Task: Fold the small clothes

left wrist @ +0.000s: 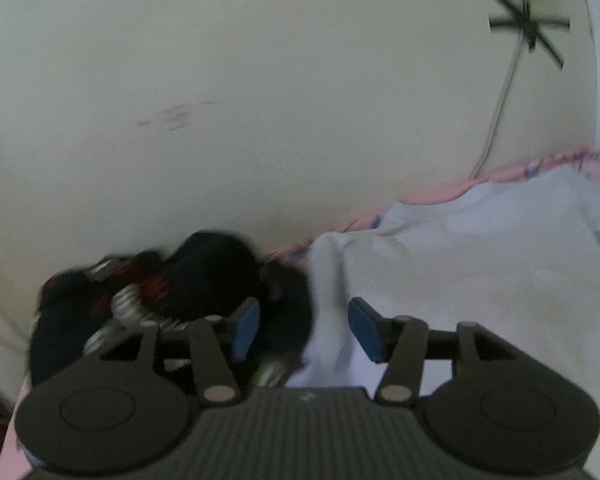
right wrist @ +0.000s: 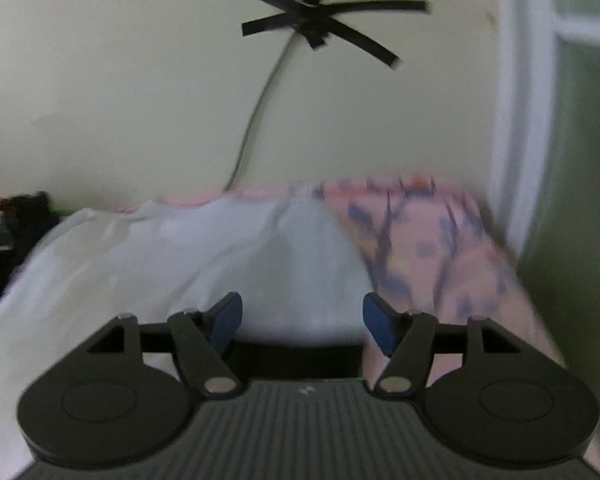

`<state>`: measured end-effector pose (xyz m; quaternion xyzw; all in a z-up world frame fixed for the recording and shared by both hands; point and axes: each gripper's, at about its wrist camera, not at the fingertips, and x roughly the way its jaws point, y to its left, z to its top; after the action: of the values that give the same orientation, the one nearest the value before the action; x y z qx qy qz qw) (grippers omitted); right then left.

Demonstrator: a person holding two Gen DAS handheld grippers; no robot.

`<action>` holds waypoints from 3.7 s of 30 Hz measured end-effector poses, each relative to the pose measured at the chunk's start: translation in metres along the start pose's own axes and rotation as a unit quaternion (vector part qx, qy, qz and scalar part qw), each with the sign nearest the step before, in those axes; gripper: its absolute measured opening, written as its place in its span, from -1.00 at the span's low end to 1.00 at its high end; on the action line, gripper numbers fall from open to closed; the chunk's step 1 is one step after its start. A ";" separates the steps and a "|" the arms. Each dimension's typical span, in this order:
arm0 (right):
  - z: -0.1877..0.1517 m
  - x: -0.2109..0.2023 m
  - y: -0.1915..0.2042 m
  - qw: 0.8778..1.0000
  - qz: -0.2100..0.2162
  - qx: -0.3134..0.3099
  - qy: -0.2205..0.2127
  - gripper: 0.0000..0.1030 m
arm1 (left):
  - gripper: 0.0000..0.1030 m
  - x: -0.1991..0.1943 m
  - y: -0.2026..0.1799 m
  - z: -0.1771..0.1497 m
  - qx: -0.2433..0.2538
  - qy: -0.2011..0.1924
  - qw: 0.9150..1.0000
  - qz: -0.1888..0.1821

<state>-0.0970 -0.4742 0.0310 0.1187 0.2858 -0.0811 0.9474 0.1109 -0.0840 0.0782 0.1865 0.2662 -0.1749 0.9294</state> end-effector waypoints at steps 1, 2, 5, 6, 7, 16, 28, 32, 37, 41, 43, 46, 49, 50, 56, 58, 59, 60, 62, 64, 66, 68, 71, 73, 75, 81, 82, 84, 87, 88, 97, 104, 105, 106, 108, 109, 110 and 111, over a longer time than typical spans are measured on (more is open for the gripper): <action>-0.013 -0.013 -0.004 1.000 0.011 0.015 0.004 0.18 | 0.09 -0.017 0.011 -0.010 -0.008 -0.004 1.000 -0.002; -0.025 -0.021 -0.005 0.999 0.019 0.027 0.007 0.18 | 0.13 -0.030 0.019 -0.020 -0.014 -0.007 1.000 -0.003; -0.060 -0.042 0.000 0.998 0.027 0.046 0.015 0.17 | 0.22 -0.062 0.037 -0.047 -0.034 -0.002 0.999 -0.006; -0.068 -0.044 0.003 0.998 0.025 0.045 0.019 0.16 | 0.22 -0.069 0.040 -0.055 -0.042 0.003 0.999 -0.008; -0.076 -0.044 0.007 0.998 0.023 0.043 0.026 -0.02 | 0.22 -0.076 0.043 -0.066 -0.053 0.007 0.998 -0.013; -0.054 -0.083 -0.003 0.988 -0.143 -0.017 -0.046 -1.00 | 0.23 -0.125 0.047 -0.122 -0.117 0.022 0.991 -0.060; -0.099 -0.138 0.022 0.998 0.047 0.032 -0.005 0.35 | 0.44 -0.166 0.031 -0.166 -0.141 0.052 0.969 -0.198; -0.143 -0.145 0.053 0.995 0.083 0.021 0.043 0.32 | 0.49 -0.166 0.019 -0.182 -0.135 0.086 0.958 -0.237; -0.148 -0.154 0.050 0.994 0.071 0.061 0.049 -0.96 | -0.93 -0.159 0.002 -0.187 -0.107 0.124 0.954 -0.252; -0.114 -0.213 0.029 0.990 0.086 0.112 0.006 -0.96 | -0.93 -0.175 0.019 -0.173 -0.122 0.101 0.946 -0.283; -0.104 -0.234 0.023 0.988 0.090 0.125 0.010 -0.96 | -0.93 -0.187 0.028 -0.166 -0.129 0.083 0.943 -0.294; -0.112 -0.237 0.025 0.991 0.069 0.090 0.070 -0.94 | -0.92 -0.195 0.032 -0.165 -0.131 0.082 0.942 -0.298; -0.142 -0.208 0.020 0.983 0.039 0.058 0.170 -0.85 | -0.70 -0.182 0.025 -0.177 -0.122 0.120 0.944 -0.281; -0.149 -0.201 0.017 0.981 0.006 0.047 0.187 -0.51 | -0.62 -0.176 0.025 -0.180 -0.124 0.132 0.944 -0.276; -0.108 -0.206 0.020 0.996 -0.037 0.033 0.070 0.09 | -0.28 -0.174 0.068 -0.187 -0.186 0.102 0.952 -0.221; -0.081 -0.198 0.054 0.999 0.011 -0.009 0.031 0.16 | -0.24 -0.181 0.085 -0.184 -0.207 0.073 0.955 -0.197; -0.070 -0.191 0.076 0.998 0.041 -0.033 0.022 0.18 | -0.22 -0.185 0.092 -0.184 -0.217 0.061 0.956 -0.188; -0.062 -0.182 0.099 0.996 0.072 -0.058 0.015 0.18 | -0.18 -0.187 0.097 -0.184 -0.224 0.051 0.956 -0.180; -0.050 -0.158 0.157 0.982 0.153 -0.112 0.013 0.18 | -0.13 -0.194 0.106 -0.185 -0.232 0.036 0.958 -0.166; -0.049 -0.130 0.222 0.956 0.241 -0.165 0.029 0.35 | -0.10 -0.199 0.113 -0.189 -0.237 0.030 0.959 -0.155; -0.058 -0.100 0.282 0.927 0.303 -0.215 0.050 0.51 | -0.09 -0.204 0.117 -0.196 -0.241 0.032 0.959 -0.146; -0.075 -0.075 0.338 0.897 0.337 -0.277 0.066 0.51 | -0.08 -0.211 0.125 -0.206 -0.247 0.034 0.960 -0.131; -0.099 -0.035 0.395 0.869 0.307 -0.379 0.084 0.23 | -0.06 -0.220 0.141 -0.223 -0.267 0.030 0.957 -0.109; -0.103 -0.004 0.415 0.858 0.275 -0.418 0.114 -0.86 | -0.05 -0.229 0.154 -0.236 -0.282 0.021 0.954 -0.100; -0.087 0.013 0.425 0.866 0.286 -0.384 0.145 -0.98 | -0.05 -0.234 0.163 -0.245 -0.295 0.011 0.951 -0.091; 0.004 0.020 0.504 0.879 0.385 -0.254 0.119 -0.98 | -0.05 -0.224 0.177 -0.252 -0.325 0.011 0.942 -0.084; 0.017 0.013 0.516 0.876 0.400 -0.251 0.099 -0.98 | -0.05 -0.224 0.176 -0.250 -0.321 0.010 0.943 -0.081; 0.048 -0.001 0.524 0.876 0.411 -0.248 0.050 -0.98 | -0.05 -0.228 0.174 -0.247 -0.311 0.004 0.947 -0.078; 0.105 -0.003 0.493 0.894 0.400 -0.202 0.007 -0.97 | -0.03 -0.231 0.170 -0.243 -0.303 0.000 0.949 -0.083; 0.123 -0.003 0.473 0.902 0.390 -0.186 -0.006 -0.97 | -0.02 -0.230 0.169 -0.242 -0.301 0.001 0.950 -0.084; 0.208 0.006 0.231 0.956 0.290 -0.024 -0.044 -0.97 | -0.01 -0.178 0.143 -0.164 -0.262 0.000 0.957 -0.126; 0.163 0.041 0.056 0.956 0.268 0.116 -0.008 -0.95 | 0.08 -0.086 0.090 -0.048 -0.225 -0.003 0.957 -0.181; 0.152 0.047 0.038 0.956 0.264 0.130 0.002 -0.95 | 0.10 -0.068 0.080 -0.032 -0.217 0.003 0.958 -0.188; 0.144 0.053 0.026 0.955 0.262 0.140 0.010 -0.95 | 0.22 -0.050 0.070 -0.020 -0.209 0.010 0.959 -0.192; 0.126 0.067 0.013 0.952 0.261 0.157 0.027 -0.95 | 0.52 -0.013 0.052 0.002 -0.191 0.030 0.962 -0.194; 0.119 0.074 0.009 0.951 0.261 0.162 0.034 -0.95 | 0.59 0.009 0.041 0.012 -0.183 0.045 0.963 -0.190; 0.114 0.078 0.003 0.950 0.262 0.165 0.039 -0.95 | 0.59 0.028 0.032 0.018 -0.177 0.061 0.964 -0.187; 0.110 0.083 -0.001 0.949 0.265 0.167 0.045 -0.95 | 0.59 0.047 0.023 0.023 -0.171 0.080 0.964 -0.185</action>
<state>0.0286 -0.5119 0.0731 0.3502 0.2686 0.1314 0.8876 0.1680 -0.0850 0.0754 -0.0144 0.3953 -0.2798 0.8748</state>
